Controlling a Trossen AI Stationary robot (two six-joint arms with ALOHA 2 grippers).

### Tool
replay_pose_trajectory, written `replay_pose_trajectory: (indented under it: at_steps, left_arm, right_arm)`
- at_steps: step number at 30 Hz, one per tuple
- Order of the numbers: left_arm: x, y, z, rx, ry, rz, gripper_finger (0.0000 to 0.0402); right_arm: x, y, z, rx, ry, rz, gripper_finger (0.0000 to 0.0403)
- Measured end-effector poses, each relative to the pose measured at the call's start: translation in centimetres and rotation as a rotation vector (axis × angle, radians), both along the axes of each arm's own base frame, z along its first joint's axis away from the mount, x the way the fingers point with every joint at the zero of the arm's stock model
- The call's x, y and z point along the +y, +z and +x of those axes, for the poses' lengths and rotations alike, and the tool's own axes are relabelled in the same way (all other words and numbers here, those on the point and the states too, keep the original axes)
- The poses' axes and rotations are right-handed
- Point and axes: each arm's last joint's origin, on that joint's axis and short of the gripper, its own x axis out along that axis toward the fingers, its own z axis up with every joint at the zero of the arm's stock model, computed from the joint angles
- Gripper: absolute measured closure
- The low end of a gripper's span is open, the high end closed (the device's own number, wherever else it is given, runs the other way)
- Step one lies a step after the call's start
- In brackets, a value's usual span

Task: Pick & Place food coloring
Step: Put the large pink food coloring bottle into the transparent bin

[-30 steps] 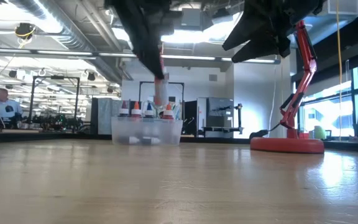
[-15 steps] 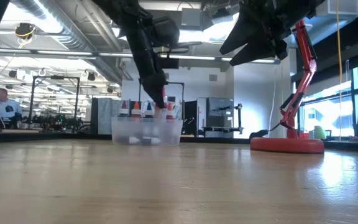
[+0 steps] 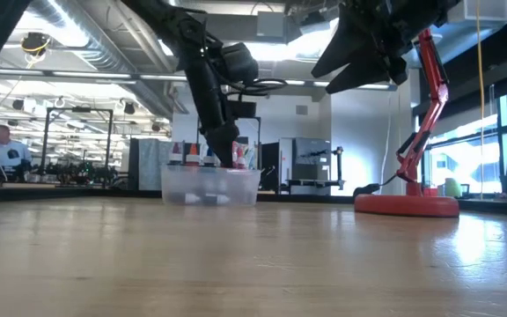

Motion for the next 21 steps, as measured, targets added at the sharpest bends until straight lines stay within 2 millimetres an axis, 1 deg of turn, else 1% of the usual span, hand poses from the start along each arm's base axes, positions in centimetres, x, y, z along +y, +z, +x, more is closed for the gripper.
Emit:
replay_pose_trajectory:
  at_steps: [6,10,21]
  left_arm:
    - [0.17,0.06,-0.04,-0.003,0.021,0.015,0.0233]
    - [0.37,0.08,-0.2,0.016,0.044,0.047,0.0232]
    - [0.38,0.1,-0.23,0.018,0.05,0.052,0.0229]
  right_arm:
    - [0.0,0.0,0.0,0.001,0.001,0.0,0.0176]
    - [0.0,0.0,-0.01,0.0,0.001,0.0,0.0176]
    - [0.01,0.04,0.02,-0.007,-0.001,0.005,0.0176]
